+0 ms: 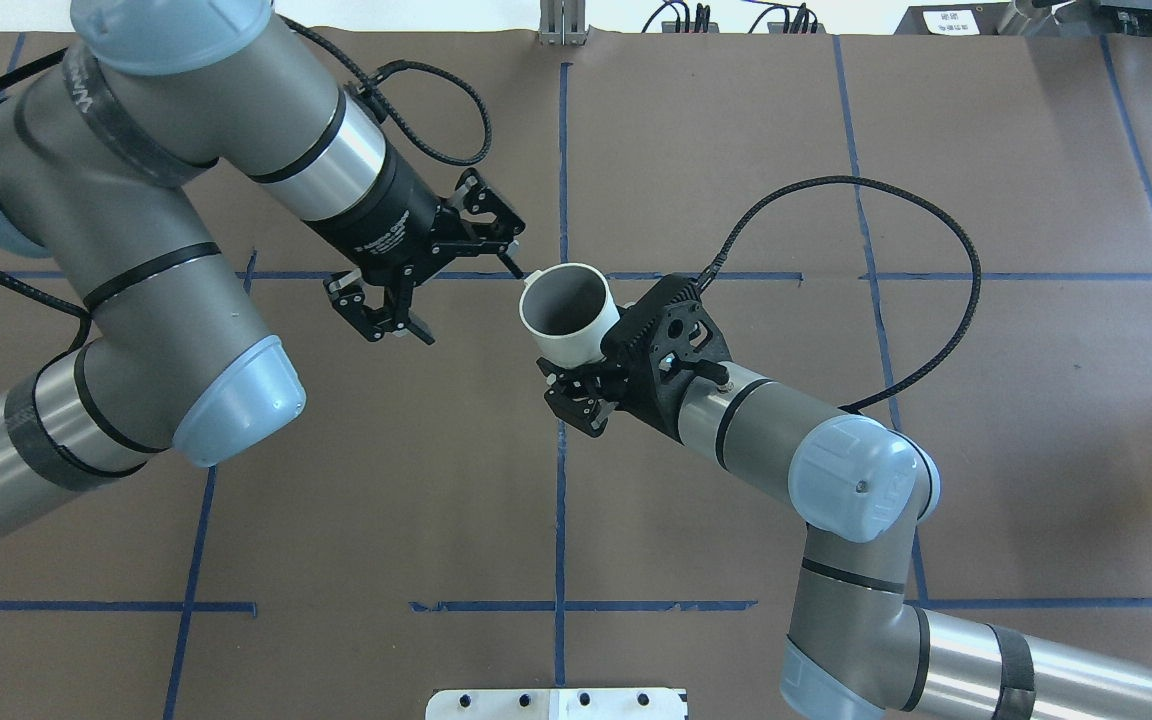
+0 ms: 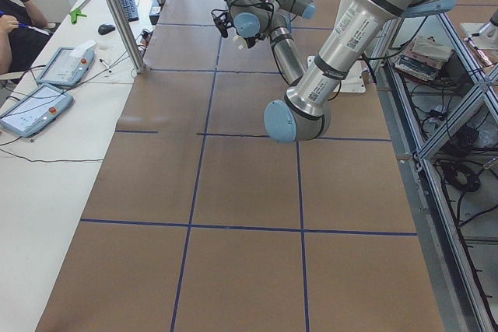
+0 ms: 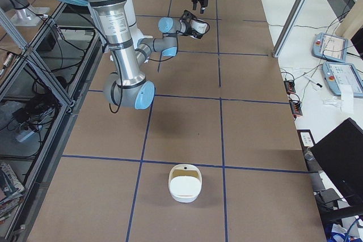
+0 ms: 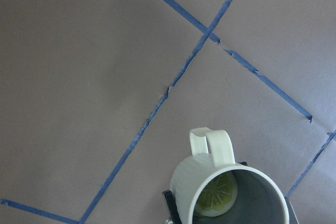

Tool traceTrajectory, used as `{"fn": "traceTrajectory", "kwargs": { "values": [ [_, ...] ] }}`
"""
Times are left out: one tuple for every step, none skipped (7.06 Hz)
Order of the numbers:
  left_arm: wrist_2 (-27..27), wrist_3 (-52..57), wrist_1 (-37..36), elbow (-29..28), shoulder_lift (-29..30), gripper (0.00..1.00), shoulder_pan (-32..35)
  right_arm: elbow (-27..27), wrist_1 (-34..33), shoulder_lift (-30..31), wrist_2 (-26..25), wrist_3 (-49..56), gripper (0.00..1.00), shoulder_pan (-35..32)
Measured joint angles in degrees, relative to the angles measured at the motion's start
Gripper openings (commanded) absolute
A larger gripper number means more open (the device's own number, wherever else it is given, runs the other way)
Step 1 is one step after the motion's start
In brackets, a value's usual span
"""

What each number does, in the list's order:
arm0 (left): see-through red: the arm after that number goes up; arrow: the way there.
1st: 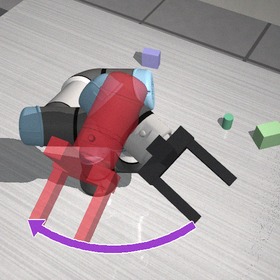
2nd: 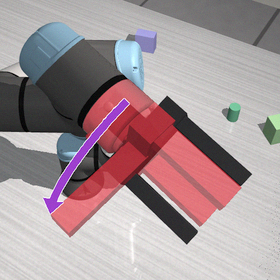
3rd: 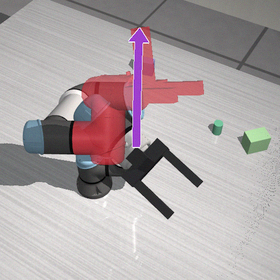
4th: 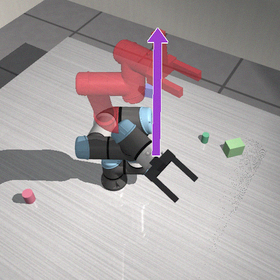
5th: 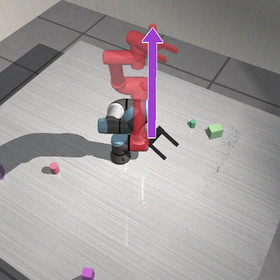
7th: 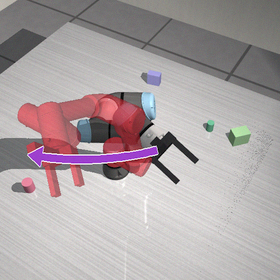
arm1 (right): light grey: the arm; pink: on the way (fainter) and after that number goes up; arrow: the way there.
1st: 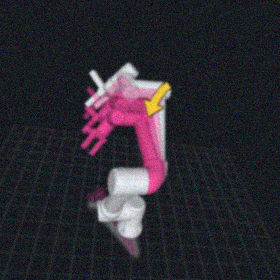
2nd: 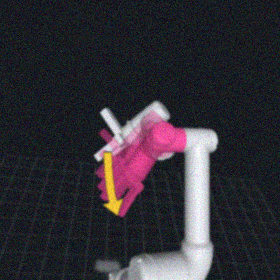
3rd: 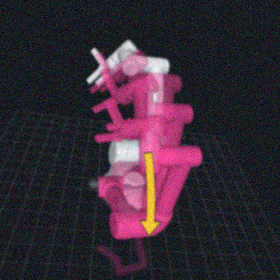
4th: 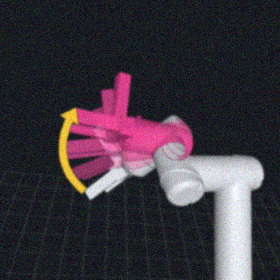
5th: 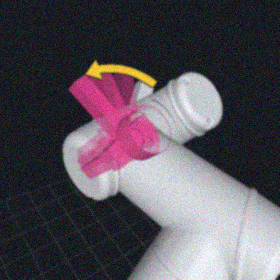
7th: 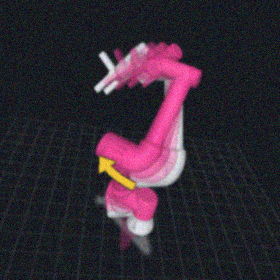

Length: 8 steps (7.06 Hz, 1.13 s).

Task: Left arm hands cup to right arm to dump lemon

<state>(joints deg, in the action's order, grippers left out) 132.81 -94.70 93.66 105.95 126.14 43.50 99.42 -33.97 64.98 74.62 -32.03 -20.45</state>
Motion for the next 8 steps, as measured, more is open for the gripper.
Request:
{"fn": "traceTrajectory", "kwargs": {
  "values": [
    [-0.44, 8.22, -0.27, 0.13, -3.73, 1.0, 0.48, -0.02, -0.08, 0.77, -0.02, -1.51, 0.18, -0.98],
    [-1.95, 16.68, -0.42, 0.27, -6.95, 1.0, 0.77, -0.04, -0.09, 2.34, -0.06, -4.04, 0.19, -2.62],
    [-3.97, 24.25, -0.69, 0.34, -9.46, 1.0, 0.95, 0.05, -0.03, 3.97, -0.08, -7.57, 0.2, -4.34],
    [-5.83, 33.02, -2.08, 0.37, -11.6, 1.0, 1.98, 0.36, 0.17, 5.96, -0.21, -10.88, 0.19, -6.12],
    [-7.76, 43.28, -5.45, 0.52, -13.46, 1.0, 4.26, 1.88, 0.54, 9.2, -0.69, -12.88, 0.19, -8.01],
    [-9.0, 50.44, -8.26, 1.0, -15.27, 1.0, 6.23, 5.31, 0.85, 14.18, -1.21, -13.61, 0.19, -9.71],
    [-9.52, 54.36, -9.66, 1.59, -16.97, 1.0, 7.48, 9.95, 1.01, 20.72, -1.46, -13.89, 0.19, -11.36],
    [-9.69, 55.75, -10.2, 1.85, -17.73, 1.0, 7.93, 14.24, 1.64, 27.31, -1.66, -13.98, 0.18, -12.77]
  ]
}}
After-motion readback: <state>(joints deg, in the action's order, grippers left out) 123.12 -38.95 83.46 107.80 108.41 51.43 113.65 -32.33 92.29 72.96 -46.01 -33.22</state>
